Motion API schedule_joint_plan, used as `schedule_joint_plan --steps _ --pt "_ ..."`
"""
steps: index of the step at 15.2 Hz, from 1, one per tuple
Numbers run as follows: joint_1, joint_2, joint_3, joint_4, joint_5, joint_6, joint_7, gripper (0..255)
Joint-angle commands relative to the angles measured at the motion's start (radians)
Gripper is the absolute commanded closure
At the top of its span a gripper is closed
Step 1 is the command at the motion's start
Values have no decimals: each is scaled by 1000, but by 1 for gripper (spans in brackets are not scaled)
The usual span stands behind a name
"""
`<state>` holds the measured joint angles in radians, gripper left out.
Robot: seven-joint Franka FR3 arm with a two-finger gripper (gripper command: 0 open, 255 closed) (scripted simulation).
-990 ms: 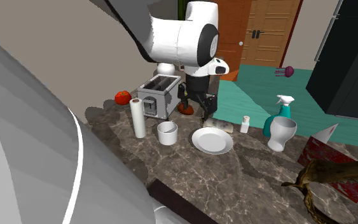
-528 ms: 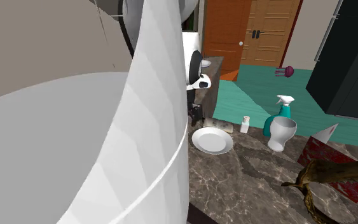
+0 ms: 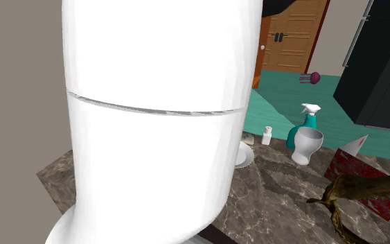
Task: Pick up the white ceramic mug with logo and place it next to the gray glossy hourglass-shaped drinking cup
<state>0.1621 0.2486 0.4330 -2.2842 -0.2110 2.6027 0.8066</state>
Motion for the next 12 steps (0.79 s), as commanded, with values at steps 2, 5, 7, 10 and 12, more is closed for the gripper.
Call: schedule_joint_plan --steps 2,5,7,10,12 --pt "37 76 -26 41 -62 27 56 0" --pt "53 115 -47 48 -92 56 78 0" --pt "64 141 -61 55 -112 74 92 0" --pt "73 162 -73 60 -127 89 103 0" --pt "73 162 -73 60 -127 89 103 0"
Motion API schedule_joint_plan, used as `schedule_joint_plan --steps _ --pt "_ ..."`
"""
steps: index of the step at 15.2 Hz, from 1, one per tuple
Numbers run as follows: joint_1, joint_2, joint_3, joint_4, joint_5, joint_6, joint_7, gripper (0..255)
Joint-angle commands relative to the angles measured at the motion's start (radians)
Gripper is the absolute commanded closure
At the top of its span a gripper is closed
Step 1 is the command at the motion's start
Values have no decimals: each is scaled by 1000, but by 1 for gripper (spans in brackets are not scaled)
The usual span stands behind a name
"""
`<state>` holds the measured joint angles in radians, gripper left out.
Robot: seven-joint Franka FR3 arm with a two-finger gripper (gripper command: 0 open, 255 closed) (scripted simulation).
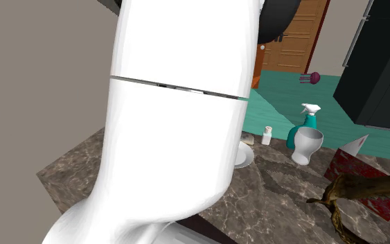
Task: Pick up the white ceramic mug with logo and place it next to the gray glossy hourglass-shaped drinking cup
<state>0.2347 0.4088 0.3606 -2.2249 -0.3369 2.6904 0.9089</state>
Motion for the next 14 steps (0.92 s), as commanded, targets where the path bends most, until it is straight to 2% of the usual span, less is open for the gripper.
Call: schedule_joint_plan --steps 1,4,5,14 --pt "1 2 -1 1 -1 1 1 0" --pt "1 2 -1 1 -1 1 0 0" --pt "1 2 -1 1 -1 1 0 255" --pt "1 2 -1 1 -1 1 1 255"
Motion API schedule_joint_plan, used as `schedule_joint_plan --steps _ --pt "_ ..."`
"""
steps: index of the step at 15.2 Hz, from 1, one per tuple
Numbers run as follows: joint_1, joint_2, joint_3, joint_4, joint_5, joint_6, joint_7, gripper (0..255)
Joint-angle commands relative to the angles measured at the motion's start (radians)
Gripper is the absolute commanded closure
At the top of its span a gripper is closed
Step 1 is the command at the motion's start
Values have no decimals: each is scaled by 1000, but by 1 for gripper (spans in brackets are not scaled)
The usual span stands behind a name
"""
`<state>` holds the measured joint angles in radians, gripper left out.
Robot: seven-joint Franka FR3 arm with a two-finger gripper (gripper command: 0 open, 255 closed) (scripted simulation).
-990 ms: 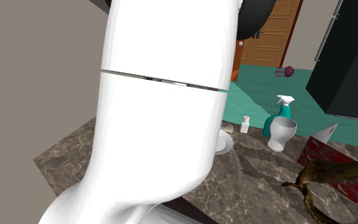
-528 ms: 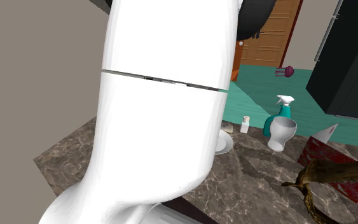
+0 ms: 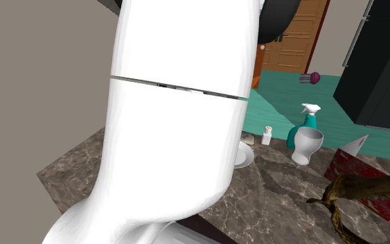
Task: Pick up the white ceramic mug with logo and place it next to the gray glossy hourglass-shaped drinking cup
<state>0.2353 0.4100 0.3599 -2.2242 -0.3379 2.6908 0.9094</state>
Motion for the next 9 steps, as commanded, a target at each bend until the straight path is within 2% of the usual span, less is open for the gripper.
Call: schedule_joint_plan --steps 1,9 --pt "-6 -12 7 -1 9 -9 -7 255" --pt "-45 -106 60 -6 86 -93 -63 255"
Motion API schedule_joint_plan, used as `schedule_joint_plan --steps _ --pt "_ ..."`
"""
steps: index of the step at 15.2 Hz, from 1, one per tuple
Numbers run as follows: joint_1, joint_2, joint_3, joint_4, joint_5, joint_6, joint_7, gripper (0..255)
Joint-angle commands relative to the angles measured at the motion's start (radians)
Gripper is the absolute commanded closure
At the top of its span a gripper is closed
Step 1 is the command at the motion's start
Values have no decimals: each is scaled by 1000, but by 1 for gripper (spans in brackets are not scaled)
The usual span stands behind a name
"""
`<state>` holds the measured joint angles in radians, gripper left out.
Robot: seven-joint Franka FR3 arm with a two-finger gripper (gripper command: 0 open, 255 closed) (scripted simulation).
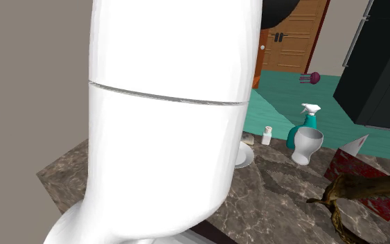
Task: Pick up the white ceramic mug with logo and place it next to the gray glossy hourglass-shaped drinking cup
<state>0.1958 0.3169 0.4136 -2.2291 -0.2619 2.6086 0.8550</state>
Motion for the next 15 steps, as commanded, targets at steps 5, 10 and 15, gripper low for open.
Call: schedule_joint_plan --steps 5,10,15 --pt "-24 -69 31 4 59 -65 -43 255" --pt "-38 -122 50 14 105 -123 -75 255" --pt "-47 -171 62 31 146 -182 -104 255"
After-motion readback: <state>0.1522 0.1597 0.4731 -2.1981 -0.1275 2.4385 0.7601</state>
